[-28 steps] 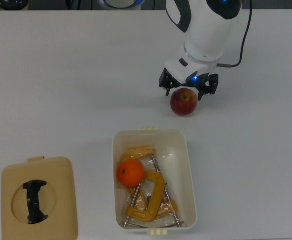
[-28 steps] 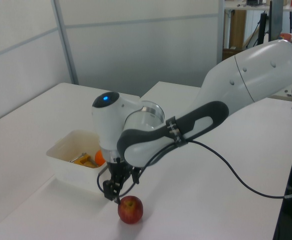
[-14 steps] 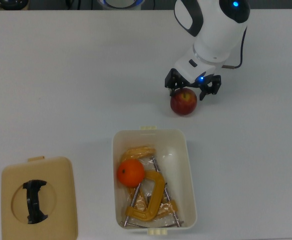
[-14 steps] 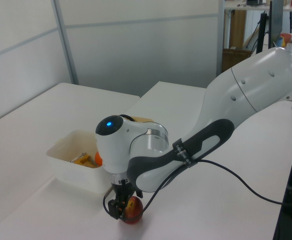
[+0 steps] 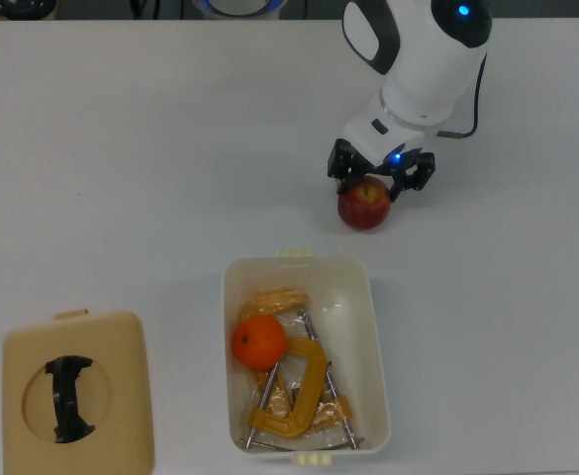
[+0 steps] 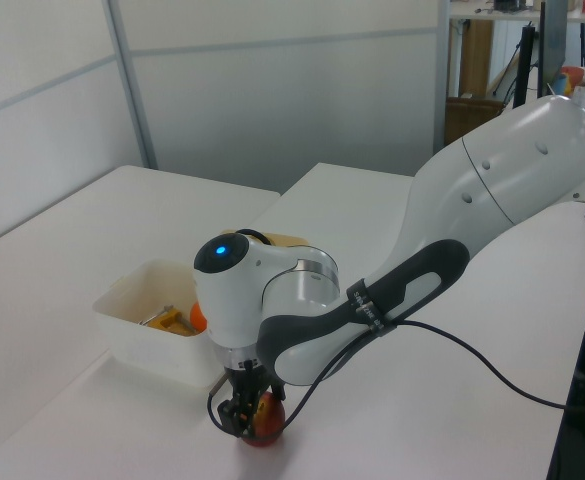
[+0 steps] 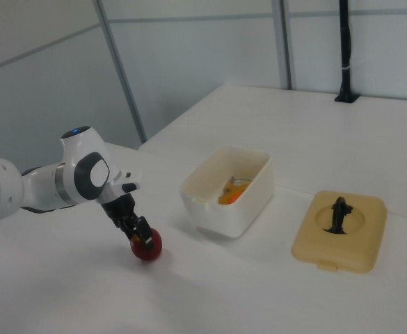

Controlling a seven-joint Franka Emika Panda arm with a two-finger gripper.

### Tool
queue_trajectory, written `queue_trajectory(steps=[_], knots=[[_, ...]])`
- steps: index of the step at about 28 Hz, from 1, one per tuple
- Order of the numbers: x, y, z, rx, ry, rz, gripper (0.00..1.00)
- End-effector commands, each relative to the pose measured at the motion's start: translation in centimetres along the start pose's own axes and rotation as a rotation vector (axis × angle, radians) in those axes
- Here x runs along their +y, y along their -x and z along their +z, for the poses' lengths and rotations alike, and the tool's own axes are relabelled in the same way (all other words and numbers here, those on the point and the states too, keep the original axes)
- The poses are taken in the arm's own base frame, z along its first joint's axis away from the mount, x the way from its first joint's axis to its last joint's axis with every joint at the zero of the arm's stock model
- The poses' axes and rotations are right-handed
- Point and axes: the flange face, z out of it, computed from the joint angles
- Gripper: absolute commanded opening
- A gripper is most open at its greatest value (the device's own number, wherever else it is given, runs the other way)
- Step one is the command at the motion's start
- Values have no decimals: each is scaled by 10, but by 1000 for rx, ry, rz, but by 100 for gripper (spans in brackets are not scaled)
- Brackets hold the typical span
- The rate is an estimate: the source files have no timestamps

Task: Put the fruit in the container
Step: 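Lift the apple and carry it over the white container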

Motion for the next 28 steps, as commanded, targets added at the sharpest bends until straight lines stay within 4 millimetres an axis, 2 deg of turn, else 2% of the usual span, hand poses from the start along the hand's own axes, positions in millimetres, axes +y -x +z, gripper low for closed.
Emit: queue_trajectory(steps=[1,2,4,8,15,17,25,28], knots=[[8,-7,-21,60,-11,42,0],[10,-9,-25,65,-16,49,0],[18,-17,-45,94,-36,72,0],[32,-32,-62,123,-55,110,0],[75,-74,-109,192,-135,244,0],[82,-81,-116,205,-148,265,0],[113,-110,-126,296,-216,408,0],[117,-120,-113,331,-228,469,0]])
